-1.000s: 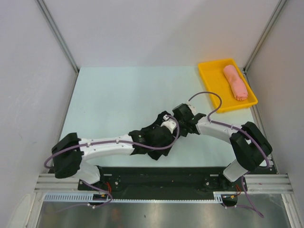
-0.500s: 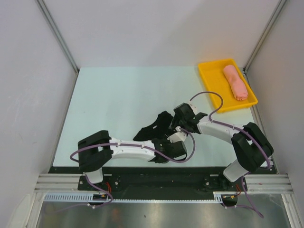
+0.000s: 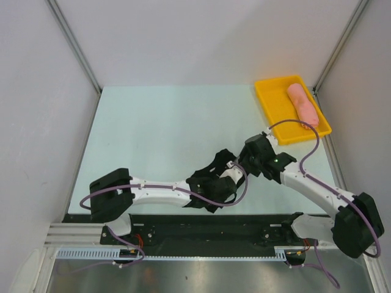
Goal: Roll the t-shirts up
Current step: Roll the T-shirt to the center of the board.
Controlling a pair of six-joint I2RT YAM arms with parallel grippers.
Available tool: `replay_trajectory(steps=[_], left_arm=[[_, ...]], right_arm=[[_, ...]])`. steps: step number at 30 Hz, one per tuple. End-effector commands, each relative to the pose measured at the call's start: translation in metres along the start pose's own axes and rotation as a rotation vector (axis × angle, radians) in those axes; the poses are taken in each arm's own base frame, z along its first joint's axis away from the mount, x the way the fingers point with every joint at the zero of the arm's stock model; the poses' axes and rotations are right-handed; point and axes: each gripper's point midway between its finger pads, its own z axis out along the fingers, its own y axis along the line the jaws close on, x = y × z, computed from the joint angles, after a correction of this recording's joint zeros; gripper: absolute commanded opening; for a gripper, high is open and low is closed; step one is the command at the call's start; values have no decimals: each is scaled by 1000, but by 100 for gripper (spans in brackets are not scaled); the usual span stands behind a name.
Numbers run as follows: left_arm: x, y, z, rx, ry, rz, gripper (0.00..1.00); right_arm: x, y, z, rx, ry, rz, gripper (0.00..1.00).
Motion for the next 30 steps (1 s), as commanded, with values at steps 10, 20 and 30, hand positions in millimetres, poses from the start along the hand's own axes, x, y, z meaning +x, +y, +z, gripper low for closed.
replay_trajectory(steps=[10,20,30], left_arm=[[-5,6,-8,305,7,-327,0],[5,30,-2,466,76,-494,2],[16,45,8,476,128,-528,12]], right_arm=[[30,-36,-25,4,-7,-4,56],[35,-16,-4,-27,3,-7,56],[19,5,15,-38,17,43,47]])
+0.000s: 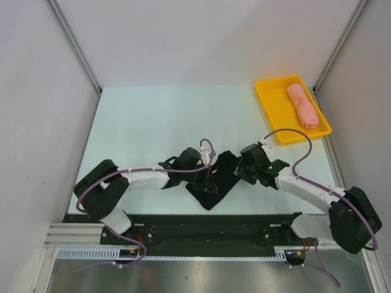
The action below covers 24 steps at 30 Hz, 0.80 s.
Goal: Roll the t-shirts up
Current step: Roll the T-shirt to the center of the board.
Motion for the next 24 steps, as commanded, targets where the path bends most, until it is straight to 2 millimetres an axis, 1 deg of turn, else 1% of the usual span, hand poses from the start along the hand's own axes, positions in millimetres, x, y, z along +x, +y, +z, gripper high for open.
replay_trajectory(steps=[1,4,6,8,10,11,12,13,14,15,16,17,18,19,20,21,23,24], left_arm=[[8,19,2,-26,33,-32,12],[6,23,2,-29,36,-36,14],[3,24,1,-34,31,-37,17],[2,27,0,-51,32,-31,19],[-2,26,-1,-57,27,-13,20],[-3,29,-3,-79,29,-13,20],[-9,26,-3,-76,13,4,21],[-7,29,-5,-91,27,10,23],[-8,27,-9,-100,24,18,28],[-14,27,-11,-114,6,31,31],[-17,27,-14,-125,-3,45,35],[-21,27,-17,-140,-14,55,41],[-29,23,-24,-150,-41,71,43],[-32,22,-27,-159,-53,86,45],[-36,21,-31,-171,-67,97,50],[-43,18,-41,-194,-96,112,52],[-49,17,-50,-232,-125,140,58],[-54,13,-56,-243,-147,156,59]], right_arm=[[-23,34,-1,-72,-44,49,46],[-28,40,0,-79,-48,56,43],[-27,43,3,-79,-39,53,38],[-27,43,7,-67,-34,57,31],[-28,47,8,-74,-27,67,28],[-29,47,9,-71,-28,70,26],[-30,48,12,-62,-25,71,26],[-30,48,13,-53,-23,71,25],[-32,48,15,-43,-24,72,25],[-30,44,19,-16,-15,70,24],[-32,48,20,-15,-17,74,24],[-32,48,22,-9,-13,73,22],[-31,48,24,4,-8,72,21],[-32,50,27,14,-6,75,21],[-31,48,29,27,0,71,21],[-31,49,31,31,4,72,21],[-30,49,36,53,12,72,21],[-30,48,38,62,15,71,21]])
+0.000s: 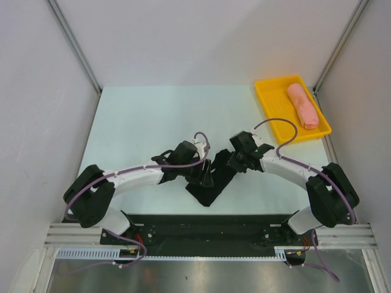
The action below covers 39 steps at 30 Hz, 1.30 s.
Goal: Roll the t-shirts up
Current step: Roll the T-shirt to the center of the board.
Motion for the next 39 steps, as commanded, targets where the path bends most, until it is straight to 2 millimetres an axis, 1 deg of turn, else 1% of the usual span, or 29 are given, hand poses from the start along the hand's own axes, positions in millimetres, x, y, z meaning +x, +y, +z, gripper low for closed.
replay_trajectory(steps=[1,4,6,8,9,10,11,12,13,14,16,18,19,21,22,23,24,25,26,27,29,30,31,32,34,35,37,38,39], left_arm=[[-37,-4,-38,-127,-148,120,61],[-43,-13,-53,-209,-206,194,65],[-46,-19,-56,-243,-225,234,66],[-39,-25,-52,-286,-223,285,69],[-40,-30,-51,-294,-226,308,69],[-33,-39,-47,-293,-213,341,69],[-30,-31,-40,-352,-200,356,70],[-33,-35,-38,-367,-204,371,70],[-27,-38,-33,-386,-189,400,70],[-25,-31,-27,-438,-181,417,70],[-24,-30,-20,-478,-184,436,68],[-22,-18,-12,-546,-173,440,62],[-21,-14,-10,-562,-169,443,54],[-18,-3,-5,-617,-163,445,46],[-18,1,-5,-637,-165,446,37],[-18,3,-5,-644,-165,443,35],[-17,2,-2,-629,-163,439,33],[-16,0,0,-602,-162,434,23],[-15,-5,3,-565,-159,433,20],[-9,-7,6,-519,-148,432,19],[-10,-28,12,-361,-157,384,17],[-3,-27,15,-317,-144,351,16],[-5,-45,17,-196,-148,315,12],[-2,-51,18,-150,-143,296,12],[5,-57,20,-96,-130,258,11],[8,-68,20,-35,-118,250,11],[12,-72,20,-2,-113,215,12],[14,-80,18,42,-104,205,12],[15,-82,18,73,-108,173,11]], right_arm=[[-13,9,10,30,-34,29,21],[-14,13,14,40,-29,25,22],[-13,14,18,51,-20,22,22],[-11,14,23,59,-9,18,24],[-12,16,23,57,-9,20,24],[-11,16,25,60,-5,16,25],[-10,19,25,49,2,16,26],[-9,20,26,48,5,12,27],[-8,20,27,45,10,12,29],[-9,21,27,40,10,11,33],[-9,22,28,37,11,5,36],[-10,22,26,34,9,4,36],[-10,23,25,32,10,3,36],[-11,22,24,34,11,1,37],[-12,24,20,24,7,-1,39],[-14,23,18,24,3,-4,40],[-14,24,16,19,0,-14,42],[-18,26,10,5,-11,-17,47],[-22,25,6,8,-28,-29,50],[-24,24,2,9,-39,-34,54],[-33,23,-12,-4,-81,-45,60],[-35,23,-17,-10,-94,-47,62],[-39,21,-22,-17,-108,-44,65],[-45,22,-33,-37,-136,-43,67],[-48,14,-41,-42,-154,-39,68],[-54,14,-53,-68,-184,-32,68],[-52,4,-58,-72,-197,-41,67],[-51,0,-62,-77,-204,-37,66],[-53,-2,-72,-96,-221,-30,65]])
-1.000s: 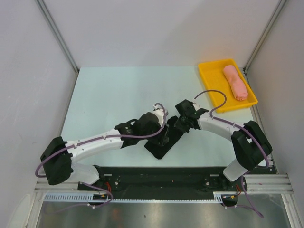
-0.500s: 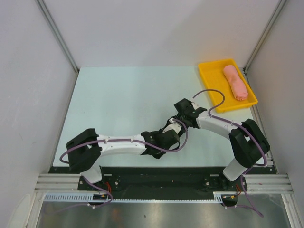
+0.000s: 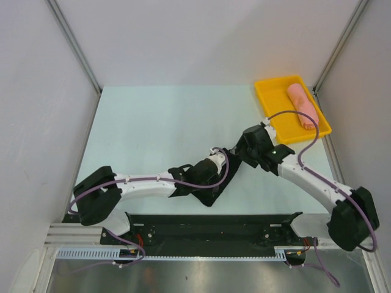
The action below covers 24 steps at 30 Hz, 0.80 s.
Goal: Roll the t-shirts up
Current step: Roll the T-shirt to the center of the board.
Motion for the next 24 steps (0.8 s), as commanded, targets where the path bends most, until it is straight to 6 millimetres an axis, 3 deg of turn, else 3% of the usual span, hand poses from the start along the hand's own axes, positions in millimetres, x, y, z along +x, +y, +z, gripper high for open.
replay_trajectory(steps=[1,4,9,17,24], left_arm=[[-13,-54,-14,301,-35,-138,11],[-13,-53,-18,343,-33,-195,11],[-6,-30,-15,336,-20,-286,11],[8,7,-9,271,13,-349,10],[12,40,-4,197,31,-380,9]], right_arm=[[-5,-28,-20,26,-67,-17,63],[0,-41,-31,21,-76,-21,58],[16,-39,-36,-7,-69,-56,55],[43,-16,-2,-43,4,-125,52],[52,-3,17,-66,29,-161,58]])
